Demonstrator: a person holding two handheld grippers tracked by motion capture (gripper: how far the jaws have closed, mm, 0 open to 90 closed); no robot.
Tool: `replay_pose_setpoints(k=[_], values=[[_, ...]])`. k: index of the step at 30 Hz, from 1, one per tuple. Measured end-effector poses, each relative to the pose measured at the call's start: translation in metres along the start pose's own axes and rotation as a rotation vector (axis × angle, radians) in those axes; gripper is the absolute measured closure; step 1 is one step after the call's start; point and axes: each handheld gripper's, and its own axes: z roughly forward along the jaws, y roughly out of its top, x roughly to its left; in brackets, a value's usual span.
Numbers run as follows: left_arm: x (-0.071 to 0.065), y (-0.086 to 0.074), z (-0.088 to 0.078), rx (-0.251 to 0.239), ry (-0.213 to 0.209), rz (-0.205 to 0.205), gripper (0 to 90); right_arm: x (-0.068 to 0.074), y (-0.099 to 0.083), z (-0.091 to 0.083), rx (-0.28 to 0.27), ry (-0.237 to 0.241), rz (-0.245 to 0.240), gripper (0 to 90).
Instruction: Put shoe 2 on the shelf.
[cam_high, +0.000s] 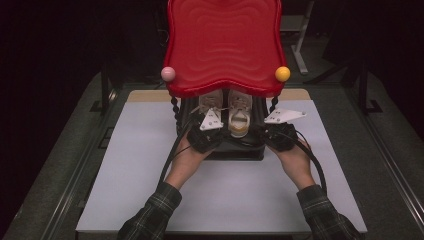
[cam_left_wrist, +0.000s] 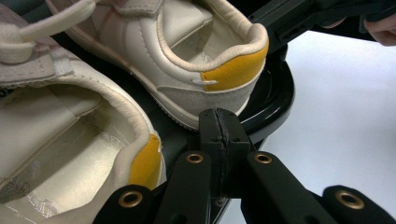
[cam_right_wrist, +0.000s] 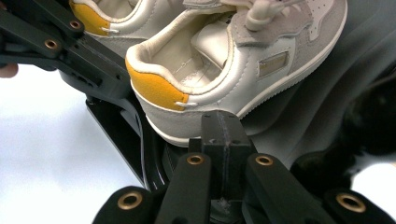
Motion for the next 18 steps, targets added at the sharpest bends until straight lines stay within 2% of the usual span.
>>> replay_pose_setpoints(k=[8,11,13,14,15,16,17,18], values=[[-0.001,-0.002,-0.012,-0.005,-0.018,-0.005,88.8,0.0,-0.002,-0.009,-0.027,0.029,0.002,89.6],[-0.002,-0.004,-0.018,-0.007,-0.028,-0.007,84.7,0.0,-0.004,-0.014,-0.035,0.042,0.009,85.9],[-0.002,-0.006,-0.025,-0.007,-0.037,-0.01,78.6,-0.001,-0.006,-0.017,-0.031,0.061,0.031,77.3],[-0.002,-0.009,-0.031,-0.003,-0.044,-0.012,71.9,-0.003,-0.008,-0.021,-0.027,0.075,0.059,65.8],[-0.002,-0.009,-0.031,-0.003,-0.044,-0.012,67.8,-0.003,-0.008,-0.021,-0.027,0.075,0.059,65.8],[-0.001,-0.011,-0.034,-0.001,-0.048,-0.011,64.0,-0.004,-0.01,-0.025,-0.028,0.09,0.068,59.1],[-0.001,-0.014,-0.038,0.002,-0.053,-0.013,64.0,-0.004,-0.01,-0.025,-0.028,0.09,0.068,59.1],[-0.001,-0.016,-0.041,0.009,-0.061,-0.014,59.6,-0.004,-0.012,-0.028,-0.032,0.097,0.069,54.4]])
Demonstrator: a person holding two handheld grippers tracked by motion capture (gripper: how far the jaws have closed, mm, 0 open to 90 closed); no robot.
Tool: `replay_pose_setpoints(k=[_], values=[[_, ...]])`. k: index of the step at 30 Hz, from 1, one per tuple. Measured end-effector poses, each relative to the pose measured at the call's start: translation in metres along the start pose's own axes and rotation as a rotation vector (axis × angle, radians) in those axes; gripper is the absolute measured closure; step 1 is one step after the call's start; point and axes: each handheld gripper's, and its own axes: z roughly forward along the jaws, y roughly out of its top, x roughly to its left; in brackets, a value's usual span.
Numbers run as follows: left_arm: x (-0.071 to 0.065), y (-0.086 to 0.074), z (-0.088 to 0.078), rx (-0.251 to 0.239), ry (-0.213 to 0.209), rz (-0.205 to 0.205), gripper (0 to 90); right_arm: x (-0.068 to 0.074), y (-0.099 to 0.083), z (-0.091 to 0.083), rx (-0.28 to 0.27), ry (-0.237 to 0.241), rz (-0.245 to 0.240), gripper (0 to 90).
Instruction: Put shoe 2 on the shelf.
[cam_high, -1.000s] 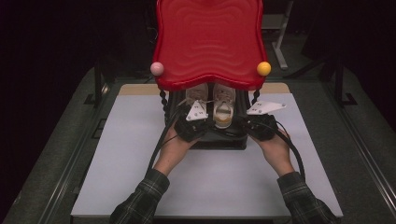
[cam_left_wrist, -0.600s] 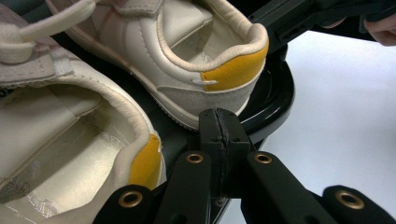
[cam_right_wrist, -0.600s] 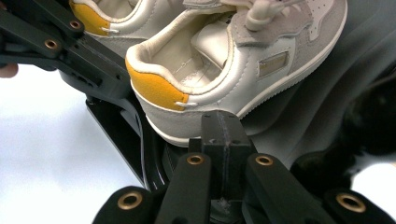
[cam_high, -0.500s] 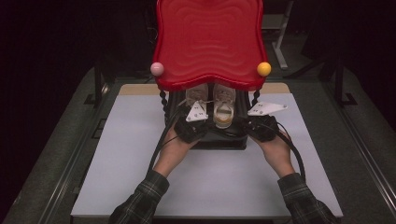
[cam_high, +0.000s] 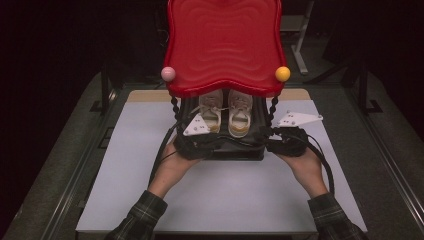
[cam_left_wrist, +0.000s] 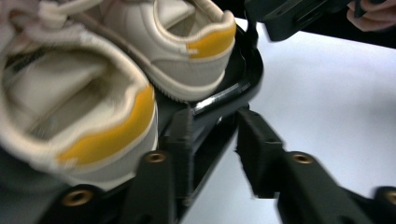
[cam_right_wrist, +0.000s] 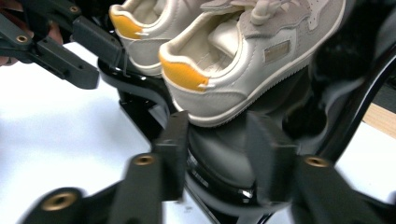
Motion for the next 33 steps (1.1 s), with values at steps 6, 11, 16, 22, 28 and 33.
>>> replay_pose_setpoints(k=[6,11,16,22,28,33], values=[[0.001,-0.018,-0.022,0.01,-0.005,-0.021,43.2,0.002,-0.011,-0.015,0.005,0.009,0.0,41.0],[-0.001,-0.034,-0.041,0.014,0.015,-0.024,34.6,0.001,-0.025,-0.029,0.024,0.013,0.0,36.8],[0.0,-0.056,-0.059,0.035,0.054,-0.033,28.8,-0.001,-0.039,-0.042,0.039,0.006,0.009,33.5],[0.001,-0.089,-0.075,0.077,0.099,-0.06,20.9,-0.004,-0.056,-0.057,0.045,-0.013,0.054,23.3],[0.004,-0.123,-0.088,0.113,0.133,-0.081,14.7,-0.008,-0.074,-0.064,0.077,-0.046,0.089,13.3],[0.007,-0.145,-0.094,0.139,0.142,-0.101,13.8,-0.007,-0.092,-0.063,0.14,-0.101,0.099,4.6]])
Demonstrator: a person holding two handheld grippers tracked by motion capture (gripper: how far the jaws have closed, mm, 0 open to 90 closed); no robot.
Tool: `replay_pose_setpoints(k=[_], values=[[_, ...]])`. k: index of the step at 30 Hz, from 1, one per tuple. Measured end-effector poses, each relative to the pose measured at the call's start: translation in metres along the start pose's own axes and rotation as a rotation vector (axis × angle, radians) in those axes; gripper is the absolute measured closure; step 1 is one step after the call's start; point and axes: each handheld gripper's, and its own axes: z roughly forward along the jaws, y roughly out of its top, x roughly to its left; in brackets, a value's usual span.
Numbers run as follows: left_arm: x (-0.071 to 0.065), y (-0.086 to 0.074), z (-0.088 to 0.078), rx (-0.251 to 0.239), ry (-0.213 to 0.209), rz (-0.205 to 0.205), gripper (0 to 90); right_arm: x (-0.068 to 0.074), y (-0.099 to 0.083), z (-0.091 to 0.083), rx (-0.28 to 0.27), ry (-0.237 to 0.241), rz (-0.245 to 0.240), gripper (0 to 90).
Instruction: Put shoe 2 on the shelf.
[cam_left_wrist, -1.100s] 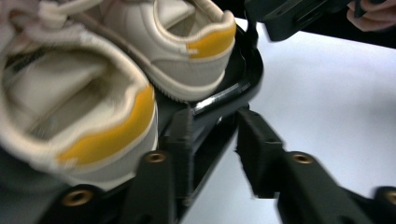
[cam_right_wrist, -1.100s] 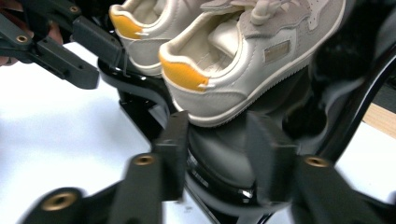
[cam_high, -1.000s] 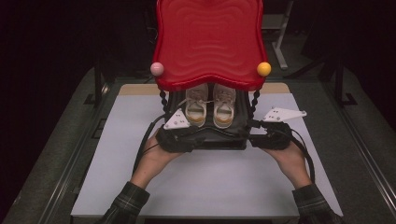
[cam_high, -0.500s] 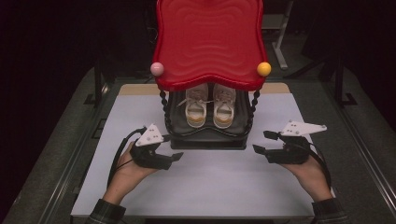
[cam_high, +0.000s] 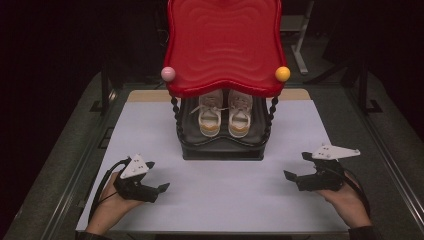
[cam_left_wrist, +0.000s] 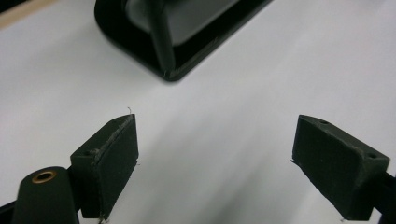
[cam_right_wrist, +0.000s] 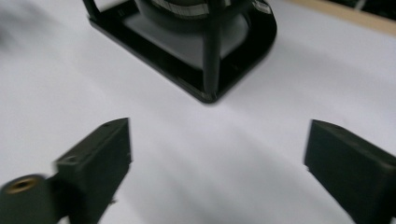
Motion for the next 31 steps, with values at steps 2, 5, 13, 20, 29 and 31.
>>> replay_pose_setpoints(k=[2,5,13,20,29,31], values=[[0.002,-0.008,0.0,0.013,-0.003,-0.009,13.5,0.0,-0.008,0.004,0.032,-0.021,0.002,1.0],[0.003,-0.019,0.002,0.032,-0.01,-0.021,13.4,-0.002,-0.025,0.01,0.096,-0.048,0.009,1.0],[0.008,-0.041,0.008,0.073,-0.014,-0.025,13.2,-0.011,-0.047,0.011,0.115,-0.074,0.04,0.0],[0.011,-0.054,0.015,0.074,-0.059,-0.025,13.2,-0.018,-0.059,0.019,0.169,-0.117,0.019,0.0],[0.011,-0.057,0.015,0.051,-0.065,-0.03,13.0,-0.025,-0.069,0.023,0.174,-0.093,0.048,0.0],[0.011,-0.057,0.015,0.052,-0.065,-0.03,13.0,-0.025,-0.069,0.023,0.173,-0.093,0.048,0.0]])
